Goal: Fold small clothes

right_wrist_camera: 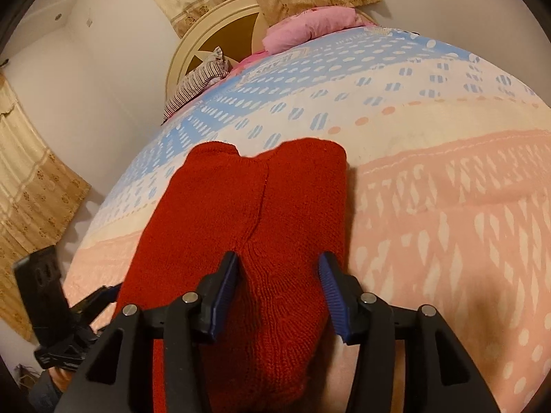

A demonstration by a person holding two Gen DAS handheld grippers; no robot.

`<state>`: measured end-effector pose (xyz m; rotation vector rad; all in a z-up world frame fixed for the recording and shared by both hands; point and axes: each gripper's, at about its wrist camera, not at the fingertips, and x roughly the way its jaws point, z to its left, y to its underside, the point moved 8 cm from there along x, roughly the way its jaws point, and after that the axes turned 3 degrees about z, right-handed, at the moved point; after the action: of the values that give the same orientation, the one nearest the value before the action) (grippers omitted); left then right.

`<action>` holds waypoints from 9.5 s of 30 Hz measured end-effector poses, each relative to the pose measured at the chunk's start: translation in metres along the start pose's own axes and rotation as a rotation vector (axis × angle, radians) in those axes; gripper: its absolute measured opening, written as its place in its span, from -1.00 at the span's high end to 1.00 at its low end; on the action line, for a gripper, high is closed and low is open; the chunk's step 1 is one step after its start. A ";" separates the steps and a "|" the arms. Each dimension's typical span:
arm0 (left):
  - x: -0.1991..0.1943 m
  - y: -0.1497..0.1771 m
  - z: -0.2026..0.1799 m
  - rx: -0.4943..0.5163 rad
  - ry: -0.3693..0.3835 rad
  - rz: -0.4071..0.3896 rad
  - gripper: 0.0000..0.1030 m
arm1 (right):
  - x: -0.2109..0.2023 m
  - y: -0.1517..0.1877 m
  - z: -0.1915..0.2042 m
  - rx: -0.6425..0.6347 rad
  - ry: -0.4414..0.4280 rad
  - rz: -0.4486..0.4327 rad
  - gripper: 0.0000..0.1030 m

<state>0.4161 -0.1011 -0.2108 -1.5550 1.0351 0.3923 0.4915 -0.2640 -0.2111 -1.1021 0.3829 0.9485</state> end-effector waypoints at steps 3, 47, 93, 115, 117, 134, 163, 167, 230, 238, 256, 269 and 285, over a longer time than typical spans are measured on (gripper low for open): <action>-0.005 0.003 0.007 -0.048 0.040 -0.014 -1.00 | -0.014 -0.008 0.004 0.001 -0.040 -0.059 0.02; -0.004 0.005 -0.005 -0.017 0.081 -0.002 -1.00 | 0.053 -0.040 -0.012 0.070 -0.210 0.067 0.39; -0.072 0.031 -0.077 0.093 0.164 -0.067 0.24 | -0.077 0.006 0.014 0.035 -0.129 -0.117 0.46; -0.106 0.056 -0.149 0.196 0.254 -0.084 0.25 | -0.167 0.041 0.001 0.090 -0.139 -0.207 0.46; -0.106 0.058 -0.155 0.205 0.264 -0.080 0.25 | -0.173 0.045 -0.003 0.097 -0.133 -0.212 0.46; -0.098 0.084 -0.207 0.270 0.331 -0.045 0.27 | -0.228 0.077 -0.045 0.150 -0.074 -0.248 0.46; -0.066 0.100 -0.223 0.312 0.254 -0.017 0.27 | -0.243 0.094 -0.094 0.190 -0.075 -0.262 0.47; -0.064 0.102 -0.222 0.308 0.250 -0.010 0.26 | -0.241 0.094 -0.095 0.195 -0.078 -0.269 0.47; -0.059 0.103 -0.169 0.176 0.094 -0.059 -1.00 | -0.225 0.166 -0.019 -0.003 0.198 -0.122 -0.05; -0.077 0.114 -0.169 0.140 0.104 -0.052 -1.00 | -0.243 0.188 -0.015 -0.052 0.284 -0.179 -0.06; -0.158 0.101 -0.194 0.228 0.087 -0.252 -1.00 | -0.327 0.188 0.022 -0.105 0.454 -0.395 -0.18; -0.157 0.104 -0.200 0.238 0.073 -0.249 -1.00 | -0.323 0.189 0.013 -0.064 0.419 -0.390 -0.18; -0.156 0.107 -0.203 0.261 0.063 -0.240 -1.00 | -0.326 0.190 0.012 -0.056 0.418 -0.413 -0.18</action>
<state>0.1877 -0.2191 -0.1064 -1.4405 0.8950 0.0399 0.1516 -0.3772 -0.0931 -1.3685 0.4460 0.3632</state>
